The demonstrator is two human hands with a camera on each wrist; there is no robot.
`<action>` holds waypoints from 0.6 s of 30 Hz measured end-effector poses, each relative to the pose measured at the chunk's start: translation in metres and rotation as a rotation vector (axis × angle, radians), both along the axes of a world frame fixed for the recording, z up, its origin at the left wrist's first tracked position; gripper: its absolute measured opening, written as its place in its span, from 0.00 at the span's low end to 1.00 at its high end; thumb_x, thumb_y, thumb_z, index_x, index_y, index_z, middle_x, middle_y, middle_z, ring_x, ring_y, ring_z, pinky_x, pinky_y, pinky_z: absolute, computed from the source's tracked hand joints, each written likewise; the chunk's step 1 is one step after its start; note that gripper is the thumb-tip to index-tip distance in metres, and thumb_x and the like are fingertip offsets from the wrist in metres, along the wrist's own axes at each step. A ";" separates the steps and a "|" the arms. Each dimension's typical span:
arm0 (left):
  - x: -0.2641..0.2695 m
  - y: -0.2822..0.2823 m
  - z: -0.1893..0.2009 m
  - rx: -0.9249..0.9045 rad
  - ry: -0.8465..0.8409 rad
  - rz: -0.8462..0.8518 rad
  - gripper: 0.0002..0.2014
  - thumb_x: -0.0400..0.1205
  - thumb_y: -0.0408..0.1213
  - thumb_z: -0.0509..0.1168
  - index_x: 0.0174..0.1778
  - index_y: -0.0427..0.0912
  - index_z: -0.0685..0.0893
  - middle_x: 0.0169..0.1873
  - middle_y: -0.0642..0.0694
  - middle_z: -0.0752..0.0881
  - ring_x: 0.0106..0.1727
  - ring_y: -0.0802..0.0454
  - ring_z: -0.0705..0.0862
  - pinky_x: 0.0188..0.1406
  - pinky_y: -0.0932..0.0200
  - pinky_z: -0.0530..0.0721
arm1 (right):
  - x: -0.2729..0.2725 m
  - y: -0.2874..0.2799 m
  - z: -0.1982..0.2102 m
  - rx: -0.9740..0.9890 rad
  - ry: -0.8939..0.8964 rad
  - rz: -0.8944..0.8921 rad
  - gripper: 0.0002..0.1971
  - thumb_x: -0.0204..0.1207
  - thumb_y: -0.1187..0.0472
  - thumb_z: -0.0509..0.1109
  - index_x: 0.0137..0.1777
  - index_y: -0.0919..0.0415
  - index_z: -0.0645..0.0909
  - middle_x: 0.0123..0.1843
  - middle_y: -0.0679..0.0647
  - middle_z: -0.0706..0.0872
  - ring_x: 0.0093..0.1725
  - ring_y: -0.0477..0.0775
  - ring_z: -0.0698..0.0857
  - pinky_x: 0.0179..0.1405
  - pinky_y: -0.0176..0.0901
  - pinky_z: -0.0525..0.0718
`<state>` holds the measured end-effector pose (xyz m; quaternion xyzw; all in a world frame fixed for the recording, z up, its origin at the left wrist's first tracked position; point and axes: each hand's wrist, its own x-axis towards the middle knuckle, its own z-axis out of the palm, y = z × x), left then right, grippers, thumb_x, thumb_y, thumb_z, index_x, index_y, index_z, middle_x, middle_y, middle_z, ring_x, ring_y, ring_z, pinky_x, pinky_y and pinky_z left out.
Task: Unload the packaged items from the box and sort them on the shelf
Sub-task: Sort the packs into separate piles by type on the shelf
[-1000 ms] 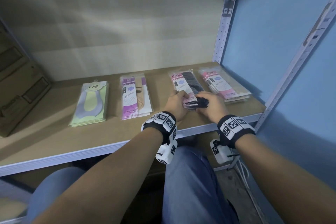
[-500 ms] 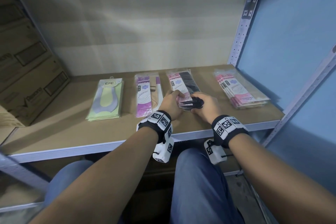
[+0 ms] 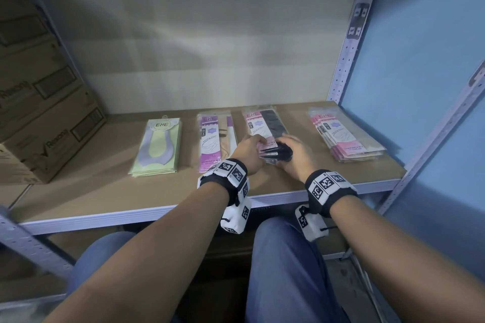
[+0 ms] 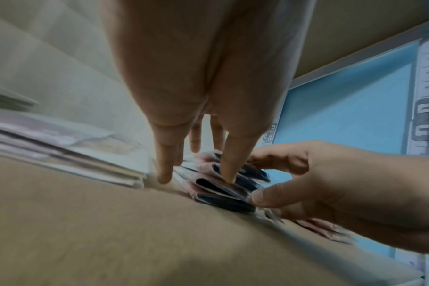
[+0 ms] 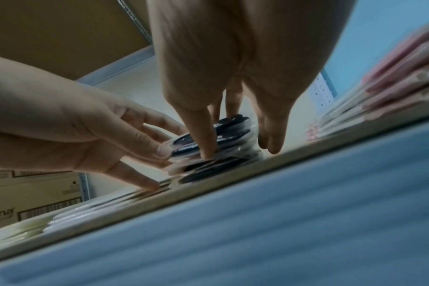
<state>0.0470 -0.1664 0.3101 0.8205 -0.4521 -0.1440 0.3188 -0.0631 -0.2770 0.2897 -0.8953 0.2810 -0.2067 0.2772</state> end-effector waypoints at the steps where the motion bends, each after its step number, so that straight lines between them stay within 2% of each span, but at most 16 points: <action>1: -0.001 0.001 0.002 0.006 -0.009 -0.005 0.26 0.75 0.28 0.69 0.71 0.42 0.74 0.68 0.40 0.72 0.67 0.44 0.75 0.58 0.65 0.69 | -0.002 0.000 0.002 0.015 0.014 0.002 0.31 0.66 0.68 0.77 0.71 0.56 0.78 0.77 0.54 0.74 0.74 0.54 0.74 0.71 0.34 0.64; 4: -0.003 0.002 0.008 0.020 -0.061 -0.013 0.29 0.76 0.29 0.69 0.73 0.42 0.72 0.71 0.41 0.71 0.69 0.44 0.75 0.58 0.65 0.68 | -0.012 -0.002 0.012 0.045 0.005 0.015 0.32 0.68 0.69 0.74 0.73 0.54 0.75 0.75 0.52 0.76 0.73 0.54 0.77 0.68 0.34 0.68; 6: -0.005 0.000 0.012 0.018 -0.078 -0.018 0.29 0.76 0.29 0.69 0.74 0.42 0.71 0.73 0.42 0.69 0.71 0.44 0.73 0.62 0.64 0.69 | -0.023 -0.006 0.019 0.037 0.013 0.012 0.32 0.70 0.68 0.74 0.76 0.55 0.72 0.77 0.51 0.74 0.74 0.53 0.75 0.68 0.33 0.65; 10: -0.018 -0.011 0.023 -0.006 -0.139 -0.041 0.29 0.76 0.31 0.68 0.75 0.39 0.71 0.74 0.42 0.69 0.74 0.44 0.71 0.70 0.58 0.69 | -0.048 -0.023 0.031 -0.025 0.043 -0.044 0.30 0.74 0.63 0.73 0.76 0.52 0.71 0.78 0.49 0.72 0.77 0.53 0.70 0.77 0.47 0.65; 15: -0.050 -0.037 0.029 -0.087 -0.180 -0.123 0.27 0.76 0.32 0.68 0.72 0.42 0.74 0.69 0.43 0.74 0.70 0.43 0.73 0.69 0.54 0.73 | -0.087 -0.052 0.043 -0.087 -0.003 -0.117 0.23 0.71 0.65 0.75 0.68 0.60 0.80 0.72 0.57 0.79 0.73 0.57 0.76 0.72 0.38 0.67; 18: -0.073 -0.057 0.028 -0.135 -0.177 -0.195 0.26 0.76 0.30 0.68 0.71 0.40 0.75 0.68 0.42 0.76 0.70 0.45 0.74 0.70 0.57 0.70 | -0.113 -0.072 0.039 -0.059 0.032 -0.181 0.22 0.71 0.65 0.74 0.67 0.59 0.80 0.73 0.56 0.78 0.72 0.57 0.76 0.71 0.41 0.71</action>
